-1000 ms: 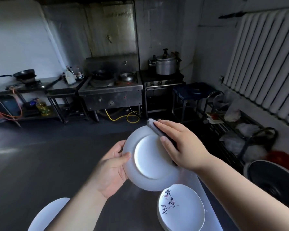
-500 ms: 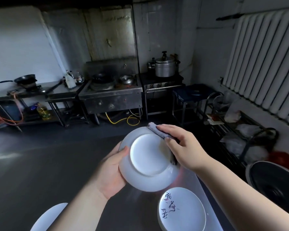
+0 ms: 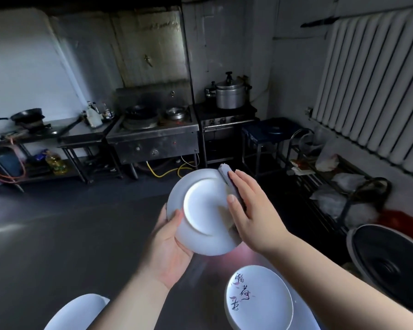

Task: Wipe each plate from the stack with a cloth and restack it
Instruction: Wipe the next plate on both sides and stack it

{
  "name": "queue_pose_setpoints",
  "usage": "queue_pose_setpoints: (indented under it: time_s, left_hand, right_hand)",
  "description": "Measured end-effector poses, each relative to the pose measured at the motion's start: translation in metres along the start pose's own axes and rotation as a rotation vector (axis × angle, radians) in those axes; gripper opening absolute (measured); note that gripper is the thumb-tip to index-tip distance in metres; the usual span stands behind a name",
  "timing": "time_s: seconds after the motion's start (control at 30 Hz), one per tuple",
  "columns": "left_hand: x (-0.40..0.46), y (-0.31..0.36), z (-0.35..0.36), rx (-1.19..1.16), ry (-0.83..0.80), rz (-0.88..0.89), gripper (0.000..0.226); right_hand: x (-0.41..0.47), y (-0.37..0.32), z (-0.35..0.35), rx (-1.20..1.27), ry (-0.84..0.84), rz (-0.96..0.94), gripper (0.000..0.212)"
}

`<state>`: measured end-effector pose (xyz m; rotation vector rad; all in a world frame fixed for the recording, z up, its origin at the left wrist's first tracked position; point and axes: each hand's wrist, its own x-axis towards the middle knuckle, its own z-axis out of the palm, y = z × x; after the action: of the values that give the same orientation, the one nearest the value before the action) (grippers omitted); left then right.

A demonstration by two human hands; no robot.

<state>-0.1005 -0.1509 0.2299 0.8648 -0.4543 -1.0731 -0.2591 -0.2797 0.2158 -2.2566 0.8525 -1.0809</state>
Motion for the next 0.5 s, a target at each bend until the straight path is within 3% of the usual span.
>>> queue_pose_setpoints:
  time_s: [0.17,0.27,0.43,0.5]
  left_hand:
    - [0.001,-0.010,0.003,-0.074,-0.082,-0.044,0.050]
    - [0.001,-0.002,0.002,0.011,-0.135,-0.188,0.058]
    - [0.008,0.004,-0.002,0.178,-0.096,-0.260,0.038]
    - [0.008,-0.003,-0.001,0.149,-0.071,-0.221,0.039]
  right_hand:
    - [-0.062,-0.015,0.037,0.233,0.142,0.164,0.062]
    - [-0.031,0.008,0.022,0.198,0.240,0.245,0.048]
    - [0.020,0.027,-0.013,0.152,-0.041,0.076,0.036]
    - [0.009,0.030,-0.009,0.086,-0.038,0.006,0.043]
